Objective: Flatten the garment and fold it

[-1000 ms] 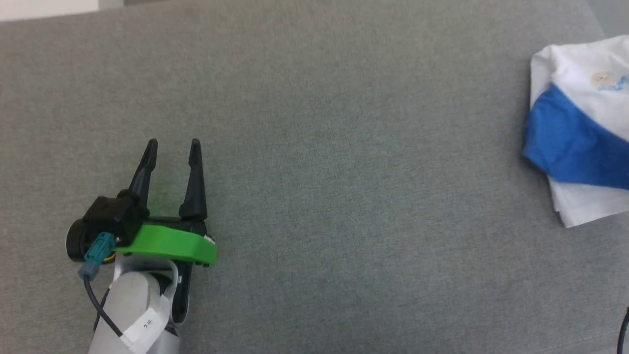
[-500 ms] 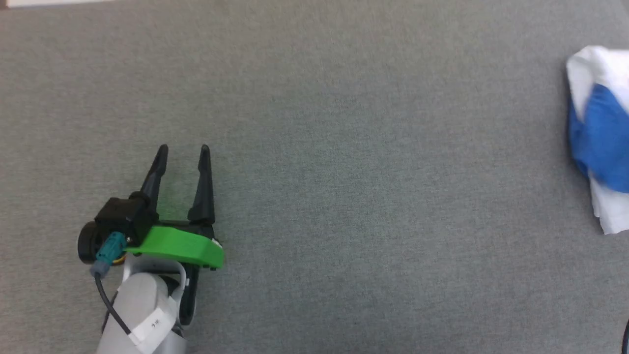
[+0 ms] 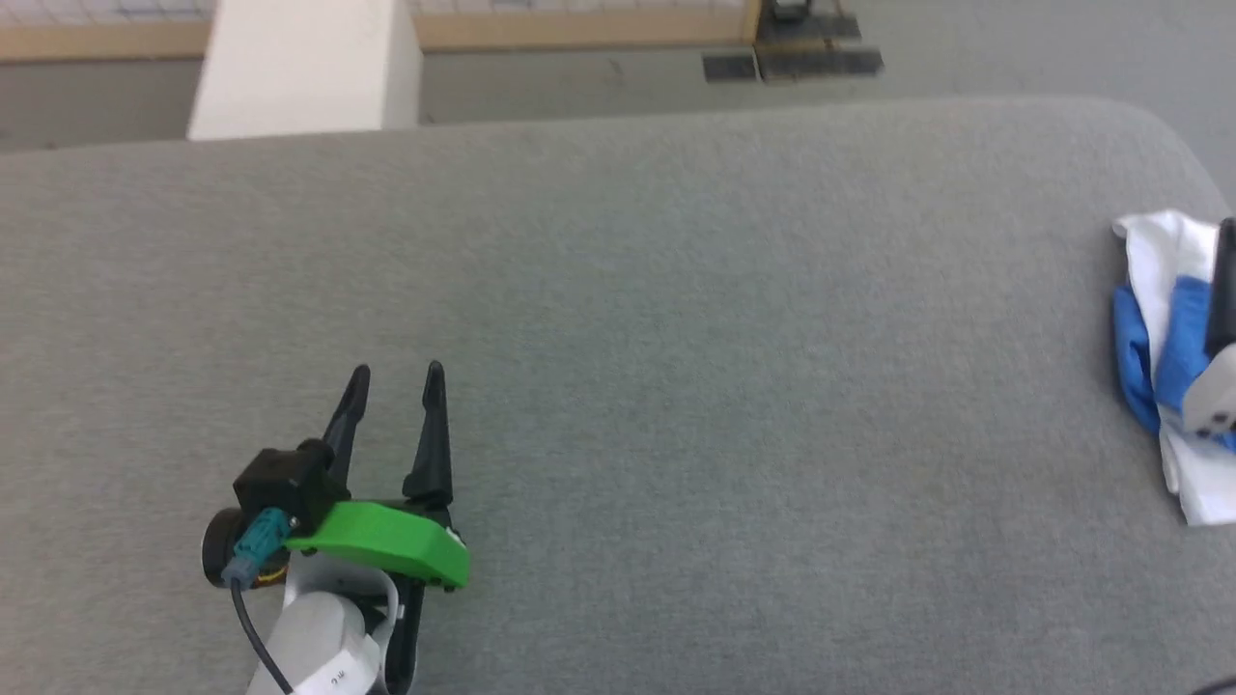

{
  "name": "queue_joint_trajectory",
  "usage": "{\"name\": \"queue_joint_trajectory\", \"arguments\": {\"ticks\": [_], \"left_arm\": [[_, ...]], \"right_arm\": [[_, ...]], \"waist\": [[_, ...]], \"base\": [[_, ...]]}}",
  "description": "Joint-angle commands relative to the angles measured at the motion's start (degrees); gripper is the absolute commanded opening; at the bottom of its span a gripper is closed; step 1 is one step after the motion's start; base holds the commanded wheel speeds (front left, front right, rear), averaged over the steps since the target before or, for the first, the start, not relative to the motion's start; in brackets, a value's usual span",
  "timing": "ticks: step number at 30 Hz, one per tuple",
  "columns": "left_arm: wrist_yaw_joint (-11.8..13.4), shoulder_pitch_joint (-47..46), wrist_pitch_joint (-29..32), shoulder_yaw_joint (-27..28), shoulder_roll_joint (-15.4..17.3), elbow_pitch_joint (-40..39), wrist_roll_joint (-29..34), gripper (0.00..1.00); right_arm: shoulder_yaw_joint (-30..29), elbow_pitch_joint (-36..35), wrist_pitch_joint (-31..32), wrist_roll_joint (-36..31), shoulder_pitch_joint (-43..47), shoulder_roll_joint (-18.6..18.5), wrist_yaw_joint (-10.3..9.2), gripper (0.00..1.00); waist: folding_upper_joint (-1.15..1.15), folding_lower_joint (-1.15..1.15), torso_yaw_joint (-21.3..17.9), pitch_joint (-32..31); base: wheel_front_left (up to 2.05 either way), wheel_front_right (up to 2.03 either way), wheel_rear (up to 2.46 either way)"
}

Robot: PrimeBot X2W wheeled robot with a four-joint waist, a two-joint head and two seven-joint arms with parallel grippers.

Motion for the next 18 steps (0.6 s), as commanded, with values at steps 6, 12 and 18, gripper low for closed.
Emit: {"name": "queue_joint_trajectory", "arguments": {"ticks": [6,12,18], "left_arm": [[0.42,2.00,-0.41,-0.75,-0.50,0.73,-0.36,1.00],[0.39,2.88,-0.41,-1.30,-0.74,1.31,-0.51,1.00],[0.23,3.96,-0.42,-1.82,-0.89,1.81,-0.58,1.00]], "right_arm": [[3.68,-15.41,0.66,5.43,11.91,6.12,-0.09,1.00],[6.97,-24.19,-0.19,8.09,20.82,10.04,-0.09,1.00],[10.19,-26.87,-3.88,8.91,26.77,11.66,-0.09,1.00]], "waist": [[0.00,0.00,6.41,-7.56],[0.00,0.00,8.43,-8.94],[0.00,0.00,9.60,-9.79]], "base": [[0.00,0.00,0.00],[0.00,0.00,0.00],[0.00,0.00,0.00]]}}
